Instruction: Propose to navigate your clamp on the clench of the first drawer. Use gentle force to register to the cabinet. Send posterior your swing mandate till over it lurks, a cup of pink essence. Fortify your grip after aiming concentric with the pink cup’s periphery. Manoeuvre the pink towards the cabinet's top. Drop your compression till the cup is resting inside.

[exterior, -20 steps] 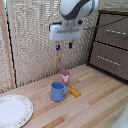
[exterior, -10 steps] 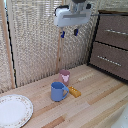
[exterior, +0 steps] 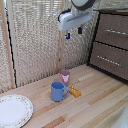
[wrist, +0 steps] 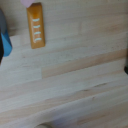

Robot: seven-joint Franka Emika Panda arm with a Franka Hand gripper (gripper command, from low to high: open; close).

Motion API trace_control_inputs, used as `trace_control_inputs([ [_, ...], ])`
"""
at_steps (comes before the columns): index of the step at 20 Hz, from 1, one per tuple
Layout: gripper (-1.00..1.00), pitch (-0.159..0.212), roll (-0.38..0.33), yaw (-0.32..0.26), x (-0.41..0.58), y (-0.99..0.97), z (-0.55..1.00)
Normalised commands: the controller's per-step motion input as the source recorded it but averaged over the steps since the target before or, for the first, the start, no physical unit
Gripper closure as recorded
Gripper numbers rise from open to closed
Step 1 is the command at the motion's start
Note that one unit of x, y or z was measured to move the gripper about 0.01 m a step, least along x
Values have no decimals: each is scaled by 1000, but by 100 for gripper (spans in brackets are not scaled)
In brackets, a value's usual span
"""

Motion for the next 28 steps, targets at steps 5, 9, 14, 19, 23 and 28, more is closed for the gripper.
trace_control_inputs([
  [5,-100,0,-375,117,-43,-107,-146],
  [9,-100,0,-375,84,0,-57,-133],
  [14,-100,0,-375,70,1,-34,-115],
  [19,-100,7,-375,57,13,-24,-81],
  [23,-100,26,-361,43,24,-7,139],
  [28,-100,15,-267,39,0,-105,430],
])
